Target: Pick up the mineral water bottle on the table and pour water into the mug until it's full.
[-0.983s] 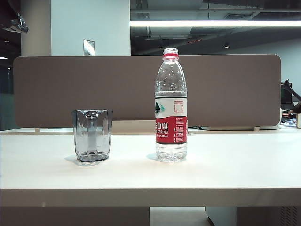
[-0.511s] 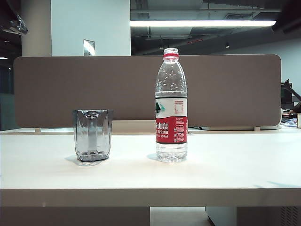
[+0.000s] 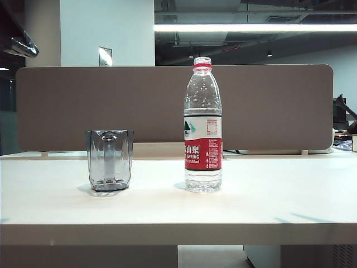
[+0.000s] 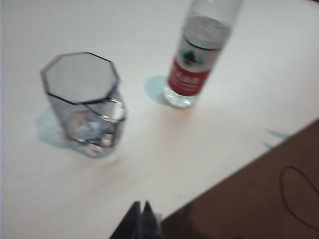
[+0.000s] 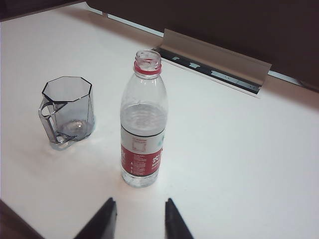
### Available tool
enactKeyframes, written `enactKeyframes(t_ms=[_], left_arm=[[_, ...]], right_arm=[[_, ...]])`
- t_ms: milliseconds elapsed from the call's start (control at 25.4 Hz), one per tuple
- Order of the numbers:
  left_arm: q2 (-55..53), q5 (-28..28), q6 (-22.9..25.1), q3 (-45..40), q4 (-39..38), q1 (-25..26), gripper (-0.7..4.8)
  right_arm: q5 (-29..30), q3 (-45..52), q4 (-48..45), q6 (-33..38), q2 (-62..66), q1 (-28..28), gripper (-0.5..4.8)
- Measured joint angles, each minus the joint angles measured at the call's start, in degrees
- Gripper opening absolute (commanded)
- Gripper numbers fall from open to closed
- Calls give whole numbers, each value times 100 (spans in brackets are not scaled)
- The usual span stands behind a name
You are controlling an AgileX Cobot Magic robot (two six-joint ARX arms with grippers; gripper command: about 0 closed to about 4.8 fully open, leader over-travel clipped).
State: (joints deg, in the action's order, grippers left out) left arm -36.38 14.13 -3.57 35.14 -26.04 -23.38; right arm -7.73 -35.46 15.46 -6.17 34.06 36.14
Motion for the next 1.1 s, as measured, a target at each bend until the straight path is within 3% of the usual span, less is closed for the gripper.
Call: enactKeyframes(t_ms=[118, 393, 708, 904, 1101], left_arm=[[2, 210, 7, 2, -15, 0, -2], [2, 219, 9, 2, -13, 2, -3], [2, 221, 9, 2, -15, 2, -2], [0, 221, 9, 2, -20, 2, -2], [0, 232, 9, 2, -22, 0, -2]], right_arm=[[0, 192, -271, 42, 44, 0, 149], [-4, 1526, -2426, 433, 136, 2, 149], [-4, 2424, -3814, 472, 1047, 0, 149], [17, 2492, -5184, 483, 2914, -9, 149], [22, 2476, -7493, 944, 4924, -20, 149]])
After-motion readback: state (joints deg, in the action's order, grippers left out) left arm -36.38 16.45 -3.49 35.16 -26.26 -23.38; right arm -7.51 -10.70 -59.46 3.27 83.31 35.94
